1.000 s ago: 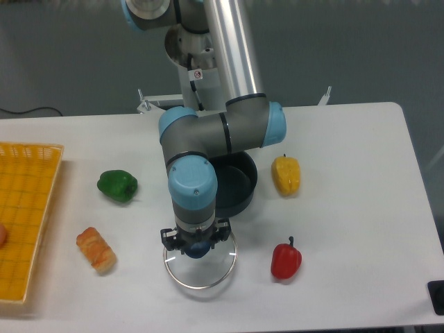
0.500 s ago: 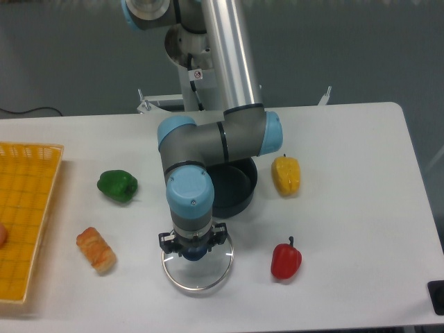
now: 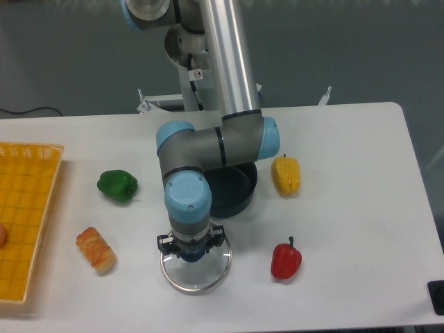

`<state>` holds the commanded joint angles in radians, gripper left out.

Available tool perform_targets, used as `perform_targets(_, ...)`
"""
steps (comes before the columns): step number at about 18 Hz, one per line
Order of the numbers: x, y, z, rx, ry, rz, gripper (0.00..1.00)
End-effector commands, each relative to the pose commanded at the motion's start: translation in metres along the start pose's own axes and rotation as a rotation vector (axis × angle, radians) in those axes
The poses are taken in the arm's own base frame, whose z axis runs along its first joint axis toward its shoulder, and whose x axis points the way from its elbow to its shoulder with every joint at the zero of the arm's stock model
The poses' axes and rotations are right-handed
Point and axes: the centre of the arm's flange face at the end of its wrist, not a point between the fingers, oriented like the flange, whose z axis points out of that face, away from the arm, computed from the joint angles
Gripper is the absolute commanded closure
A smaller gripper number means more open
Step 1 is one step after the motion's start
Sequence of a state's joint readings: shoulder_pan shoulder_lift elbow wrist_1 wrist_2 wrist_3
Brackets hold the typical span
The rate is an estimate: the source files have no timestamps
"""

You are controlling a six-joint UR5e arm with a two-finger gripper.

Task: Place the lid on the table
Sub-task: 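Lower the held glass lid down onto the table surface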

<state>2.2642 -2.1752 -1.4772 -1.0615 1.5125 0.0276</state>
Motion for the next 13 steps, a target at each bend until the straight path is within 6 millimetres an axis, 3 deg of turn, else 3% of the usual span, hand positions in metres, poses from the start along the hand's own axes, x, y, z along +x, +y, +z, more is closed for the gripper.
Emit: perform_targets(13,0.0047,0.0011,0.0066,-0.008,-0.001,0.009,0.54)
